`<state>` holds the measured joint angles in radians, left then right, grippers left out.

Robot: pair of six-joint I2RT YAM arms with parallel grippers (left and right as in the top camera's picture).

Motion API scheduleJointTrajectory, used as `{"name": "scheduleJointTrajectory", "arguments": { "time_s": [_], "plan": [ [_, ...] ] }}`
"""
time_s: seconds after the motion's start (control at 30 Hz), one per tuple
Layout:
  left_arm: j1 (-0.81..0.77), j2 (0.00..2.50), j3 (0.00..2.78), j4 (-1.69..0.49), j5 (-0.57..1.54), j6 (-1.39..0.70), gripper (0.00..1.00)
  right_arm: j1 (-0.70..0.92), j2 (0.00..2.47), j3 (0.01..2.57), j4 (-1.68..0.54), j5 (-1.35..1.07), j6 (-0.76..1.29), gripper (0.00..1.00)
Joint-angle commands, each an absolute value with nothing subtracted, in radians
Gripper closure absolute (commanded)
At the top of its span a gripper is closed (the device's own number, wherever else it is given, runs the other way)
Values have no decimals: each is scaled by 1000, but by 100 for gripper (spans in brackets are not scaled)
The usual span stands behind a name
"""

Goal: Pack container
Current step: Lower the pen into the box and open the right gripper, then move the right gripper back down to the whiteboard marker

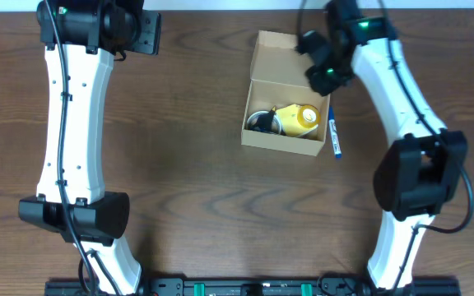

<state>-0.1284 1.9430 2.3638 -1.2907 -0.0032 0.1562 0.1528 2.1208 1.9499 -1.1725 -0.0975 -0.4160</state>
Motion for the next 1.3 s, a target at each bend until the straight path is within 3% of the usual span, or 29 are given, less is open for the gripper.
{"name": "scheduleJointTrajectory", "arguments": {
  "time_s": [0.0,0.6,1.0,1.27],
  "plan": [
    [-132,1914,2374,-1291,4,149,38,101,2134,1948,-1188,-150,-351,76],
    [-132,1914,2375,-1290,4,149,38,71,2110,2049,-1237,-161,-254,73],
    [-131,1914,2374,-1306,-1,149,38,72,1988,2079,-1404,-160,-194,78],
    [-131,1914,2375,-1304,-11,150,38,76,1988,1985,-1411,-123,-149,70]
  ]
}}
